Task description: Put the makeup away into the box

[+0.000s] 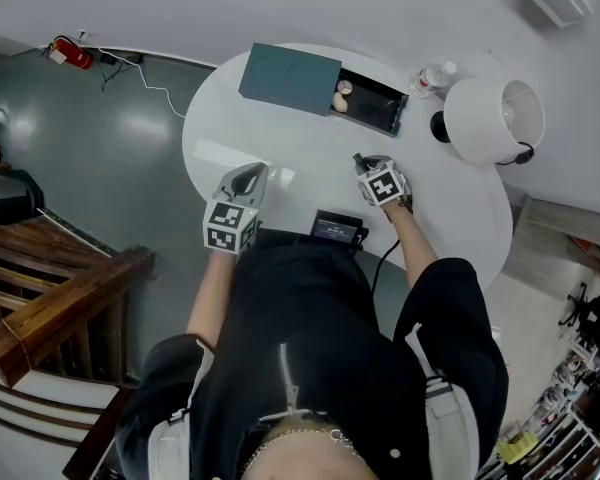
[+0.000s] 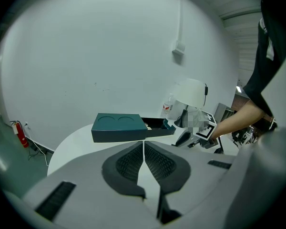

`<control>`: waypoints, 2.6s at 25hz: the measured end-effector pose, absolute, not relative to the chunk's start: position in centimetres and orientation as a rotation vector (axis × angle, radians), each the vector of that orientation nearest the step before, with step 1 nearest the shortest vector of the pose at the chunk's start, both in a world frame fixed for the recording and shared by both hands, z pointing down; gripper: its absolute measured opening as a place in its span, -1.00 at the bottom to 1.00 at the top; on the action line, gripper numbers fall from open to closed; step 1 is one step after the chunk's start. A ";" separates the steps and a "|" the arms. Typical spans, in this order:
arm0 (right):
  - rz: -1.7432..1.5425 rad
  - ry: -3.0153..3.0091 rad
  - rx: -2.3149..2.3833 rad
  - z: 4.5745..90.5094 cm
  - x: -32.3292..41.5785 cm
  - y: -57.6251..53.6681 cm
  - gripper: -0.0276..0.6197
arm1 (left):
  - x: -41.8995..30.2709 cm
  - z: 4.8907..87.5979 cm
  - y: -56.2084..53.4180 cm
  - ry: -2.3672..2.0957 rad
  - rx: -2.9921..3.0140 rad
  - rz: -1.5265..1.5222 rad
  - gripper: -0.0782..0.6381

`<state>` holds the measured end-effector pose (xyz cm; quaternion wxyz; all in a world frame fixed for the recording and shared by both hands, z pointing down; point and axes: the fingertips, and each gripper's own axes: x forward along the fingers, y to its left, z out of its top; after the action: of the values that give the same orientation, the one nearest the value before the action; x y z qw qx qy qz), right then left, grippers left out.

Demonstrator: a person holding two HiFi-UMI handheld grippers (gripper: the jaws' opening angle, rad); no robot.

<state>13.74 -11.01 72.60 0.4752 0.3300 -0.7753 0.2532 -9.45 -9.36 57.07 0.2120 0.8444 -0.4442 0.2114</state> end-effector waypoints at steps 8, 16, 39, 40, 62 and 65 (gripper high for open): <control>0.606 -1.914 0.801 72.2 13.3 -11.4 -0.65 | -9.9 57.2 -9.2 -1.249 2.332 0.585 -0.74; 0.599 -2.005 0.808 69.2 11.5 -12.8 -0.65 | -9.8 57.2 -9.3 -1.242 2.330 0.573 -0.74; 0.606 -2.032 1.030 63.9 14.3 -27.7 -0.65 | -11.1 58.0 -10.1 -1.294 2.258 0.578 -0.74; 0.621 -1.999 1.032 64.7 14.7 -28.1 -0.65 | -11.2 57.9 -10.2 -1.302 2.252 0.577 -0.74; 0.743 -1.837 1.038 70.6 15.6 -29.3 -0.45 | -12.6 58.0 -10.5 -1.347 2.204 0.569 -0.74; 0.709 -1.922 1.088 67.9 15.5 -29.0 -0.44 | -12.2 57.7 -10.6 -1.349 2.232 0.563 -0.74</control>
<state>15.49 -29.05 67.94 0.3993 0.4299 -0.7597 0.2804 -12.21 -10.56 57.68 0.2347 0.8131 -0.4916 0.2052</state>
